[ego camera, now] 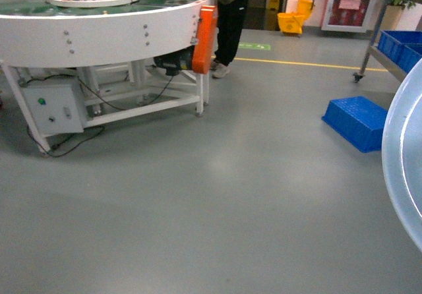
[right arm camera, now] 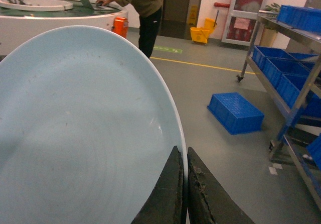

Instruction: Place blue tray on left shelf second layer neatly

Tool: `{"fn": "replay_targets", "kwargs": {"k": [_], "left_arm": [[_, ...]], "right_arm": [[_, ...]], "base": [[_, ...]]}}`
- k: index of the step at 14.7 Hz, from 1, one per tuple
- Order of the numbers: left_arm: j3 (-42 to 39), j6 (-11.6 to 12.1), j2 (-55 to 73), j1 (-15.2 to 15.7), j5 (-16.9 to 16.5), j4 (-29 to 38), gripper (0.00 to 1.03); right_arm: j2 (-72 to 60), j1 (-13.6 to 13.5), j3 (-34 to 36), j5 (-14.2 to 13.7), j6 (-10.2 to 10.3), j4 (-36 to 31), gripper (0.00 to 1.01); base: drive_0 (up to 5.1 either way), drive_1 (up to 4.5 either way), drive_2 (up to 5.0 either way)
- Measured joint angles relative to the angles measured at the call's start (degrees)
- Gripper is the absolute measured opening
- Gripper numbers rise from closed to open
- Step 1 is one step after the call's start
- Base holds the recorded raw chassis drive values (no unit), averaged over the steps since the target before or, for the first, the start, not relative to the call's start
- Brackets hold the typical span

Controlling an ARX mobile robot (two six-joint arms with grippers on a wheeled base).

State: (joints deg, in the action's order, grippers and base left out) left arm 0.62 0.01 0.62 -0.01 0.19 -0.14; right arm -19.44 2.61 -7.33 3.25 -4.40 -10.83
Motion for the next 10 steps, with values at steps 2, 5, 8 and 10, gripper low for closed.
{"fn": "replay_targets", "kwargs": {"k": [2,5,8,10], "left_arm": [[0.00,0.00,0.00,0.00,-0.17,-0.24,0.98],[0.00,0.00,0.00,0.00,-0.20,-0.07,0.98],[0.00,-0.02,0.00,0.00,-0.13,-0.11,0.98],[0.00,-0.02,0.00,0.00,-0.04,-0.04,0.98]], "right_arm": [[0.00,0.00,0.00,0.00,0.00,-0.02,0.02],[-0.04,0.00,0.00,0.00,0.00,-0.02,0.02],[-0.07,0.00,0.00,-0.02,0.00,-0.09,0.02],[-0.04,0.00,0.00,-0.02,-0.02,-0.09,0.02]], "base": [[2.2,-0.89,-6.3],[2.2,-0.89,-6.3],[2.1,-0.64,-6.4],[1.8,-0.14,-6.5]]}}
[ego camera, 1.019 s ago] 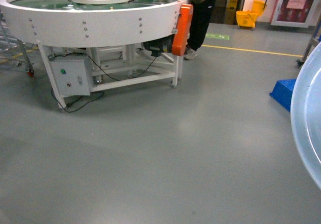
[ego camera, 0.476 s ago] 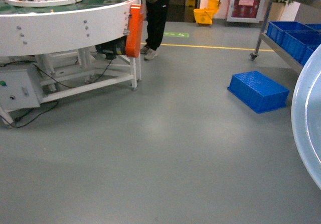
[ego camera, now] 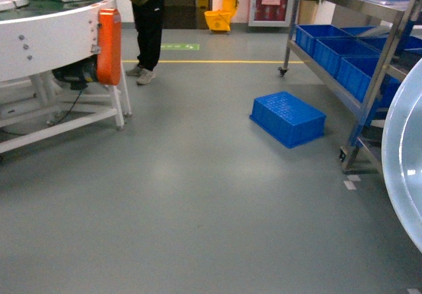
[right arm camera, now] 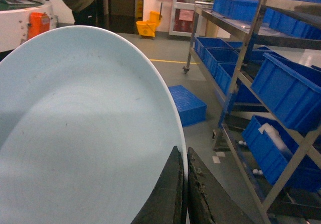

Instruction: Place blue tray on left shelf second layer neatly

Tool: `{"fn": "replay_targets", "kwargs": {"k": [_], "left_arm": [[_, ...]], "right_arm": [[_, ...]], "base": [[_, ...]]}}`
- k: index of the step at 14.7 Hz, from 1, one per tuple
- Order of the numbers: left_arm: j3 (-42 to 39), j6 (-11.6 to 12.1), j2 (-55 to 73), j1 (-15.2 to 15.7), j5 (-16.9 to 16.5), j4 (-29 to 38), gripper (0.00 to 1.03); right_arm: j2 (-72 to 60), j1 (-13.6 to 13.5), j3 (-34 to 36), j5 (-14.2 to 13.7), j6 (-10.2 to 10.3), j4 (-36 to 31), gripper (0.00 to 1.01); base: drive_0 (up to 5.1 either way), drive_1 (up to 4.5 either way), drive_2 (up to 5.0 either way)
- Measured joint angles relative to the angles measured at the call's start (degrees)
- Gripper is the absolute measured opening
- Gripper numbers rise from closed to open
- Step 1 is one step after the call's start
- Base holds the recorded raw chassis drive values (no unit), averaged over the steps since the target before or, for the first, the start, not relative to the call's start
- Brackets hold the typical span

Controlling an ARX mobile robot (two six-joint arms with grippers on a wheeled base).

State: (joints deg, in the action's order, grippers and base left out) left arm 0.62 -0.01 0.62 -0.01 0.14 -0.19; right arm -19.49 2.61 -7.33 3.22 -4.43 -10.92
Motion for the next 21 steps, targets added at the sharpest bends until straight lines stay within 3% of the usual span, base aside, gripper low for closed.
{"fn": "replay_targets", "kwargs": {"k": [6,15,21], "left_arm": [[0.00,0.02,0.00,0.00,-0.13,-0.13,0.98],[0.00,0.00,0.00,0.00,-0.11,0.00,0.98],[0.00,0.02,0.00,0.00,-0.13,-0.07,0.98]], "right_arm": [[-0.02,0.00,0.00,0.00,0.02,0.00,0.02],[-0.13,0.02,0.00,-0.11,0.02,0.11,0.02],[-0.13,0.02,0.00,-0.04,0.02,-0.07,0.02]], "base": [[1.9,0.01,-6.4],[-1.5,-1.51,-1.5],[-5.7,2.94,-1.8]]}}
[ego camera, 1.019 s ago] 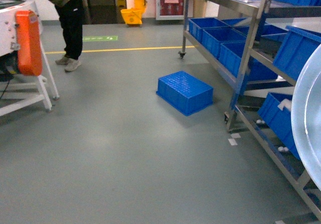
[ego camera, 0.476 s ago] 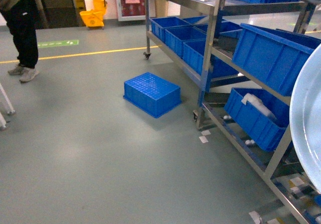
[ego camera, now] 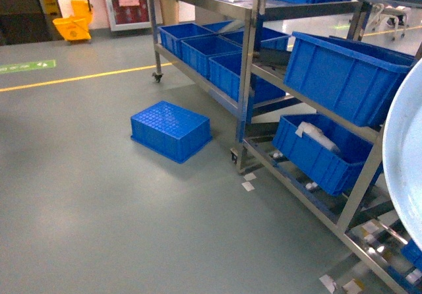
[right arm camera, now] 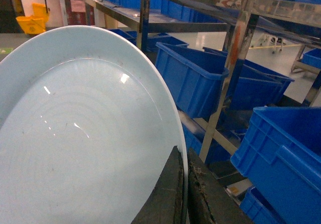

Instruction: Place blue tray on left shelf second layer neatly

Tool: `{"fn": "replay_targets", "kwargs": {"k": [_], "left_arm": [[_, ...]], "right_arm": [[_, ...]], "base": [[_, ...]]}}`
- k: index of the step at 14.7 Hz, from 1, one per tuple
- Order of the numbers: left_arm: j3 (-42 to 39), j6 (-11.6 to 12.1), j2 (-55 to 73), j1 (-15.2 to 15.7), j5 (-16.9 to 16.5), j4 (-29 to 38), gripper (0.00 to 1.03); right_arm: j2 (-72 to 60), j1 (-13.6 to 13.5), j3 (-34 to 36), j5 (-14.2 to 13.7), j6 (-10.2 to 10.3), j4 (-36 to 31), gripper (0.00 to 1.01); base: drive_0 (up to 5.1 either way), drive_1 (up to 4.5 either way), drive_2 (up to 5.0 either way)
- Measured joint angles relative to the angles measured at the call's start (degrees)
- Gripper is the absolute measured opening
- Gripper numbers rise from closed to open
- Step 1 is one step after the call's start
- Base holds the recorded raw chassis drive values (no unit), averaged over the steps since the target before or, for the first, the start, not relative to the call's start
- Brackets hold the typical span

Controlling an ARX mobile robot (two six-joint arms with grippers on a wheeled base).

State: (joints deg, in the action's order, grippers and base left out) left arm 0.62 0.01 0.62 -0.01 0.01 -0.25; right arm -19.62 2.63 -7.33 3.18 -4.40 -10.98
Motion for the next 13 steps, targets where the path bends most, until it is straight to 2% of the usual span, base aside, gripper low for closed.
{"fn": "replay_targets", "kwargs": {"k": [2,6,13], "left_arm": [[0.00,0.00,0.00,0.00,0.00,0.07,0.98],[0.00,0.00,0.00,-0.04,0.15,0.09,0.98],[0.00,-0.02,0.00,-0.04,0.07,0.09,0.98]], "right_arm": [[-0.15,-0.02,0.00,0.04,0.00,0.22,0.02],[-0.02,0.00,0.00,0.24,0.00,0.04,0.02],[-0.07,0.00,0.00,0.04,0.00,0.15,0.02]], "base": [[-5.5,3.12,-1.7],[-1.7,-1.72,-1.7],[2.4,-1.92,-6.2]]}}
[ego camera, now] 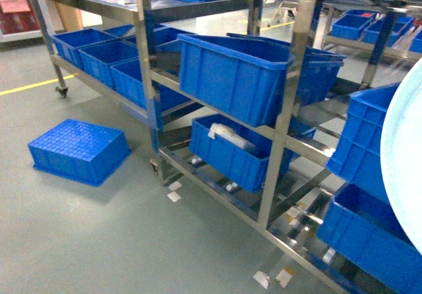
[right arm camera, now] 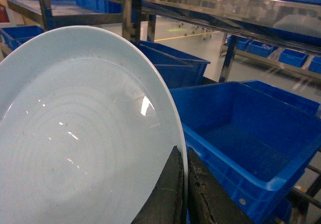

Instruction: Place blue tray on left shelf second layer neatly

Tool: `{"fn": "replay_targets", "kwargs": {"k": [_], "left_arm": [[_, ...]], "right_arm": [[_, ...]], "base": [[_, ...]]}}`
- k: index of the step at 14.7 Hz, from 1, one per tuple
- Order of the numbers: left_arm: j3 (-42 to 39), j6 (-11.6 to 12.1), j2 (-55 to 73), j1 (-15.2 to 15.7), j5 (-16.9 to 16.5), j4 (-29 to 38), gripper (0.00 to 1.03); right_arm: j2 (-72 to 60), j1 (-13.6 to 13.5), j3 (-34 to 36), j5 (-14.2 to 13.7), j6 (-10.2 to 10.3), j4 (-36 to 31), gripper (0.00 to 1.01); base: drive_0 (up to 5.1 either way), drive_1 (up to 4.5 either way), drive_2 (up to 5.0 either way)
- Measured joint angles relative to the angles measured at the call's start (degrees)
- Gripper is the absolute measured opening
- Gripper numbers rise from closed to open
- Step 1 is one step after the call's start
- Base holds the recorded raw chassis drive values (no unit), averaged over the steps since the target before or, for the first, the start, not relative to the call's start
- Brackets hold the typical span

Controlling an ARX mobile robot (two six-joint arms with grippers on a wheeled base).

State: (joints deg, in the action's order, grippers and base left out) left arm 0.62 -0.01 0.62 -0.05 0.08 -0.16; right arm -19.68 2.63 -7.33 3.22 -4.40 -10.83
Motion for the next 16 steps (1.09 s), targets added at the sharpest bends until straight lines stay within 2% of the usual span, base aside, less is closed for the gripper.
{"fn": "replay_targets", "kwargs": {"k": [4,15,16], "left_arm": [[0.00,0.00,0.00,0.04,-0.11,-0.28,0.98],[0.00,0.02,0.00,0.04,-0.04,-0.17,0.98],[0.00,0.00,0.00,0.04,-0.02,0.13,0.98]], "right_arm": [[0.00,0.00,0.00,-0.04,0.00,-0.20,0.02],[0.02,-0.02,-0.09,-0.02,0.02,-0.09,0.02],[0.02,-0.02,-0.09,-0.02,0.02,0.07,0.02]], "base": [[2.9,-1.47,-5.7],[-6.2,2.40,-1.2],[-1.6,-1.60,-1.6]]}}
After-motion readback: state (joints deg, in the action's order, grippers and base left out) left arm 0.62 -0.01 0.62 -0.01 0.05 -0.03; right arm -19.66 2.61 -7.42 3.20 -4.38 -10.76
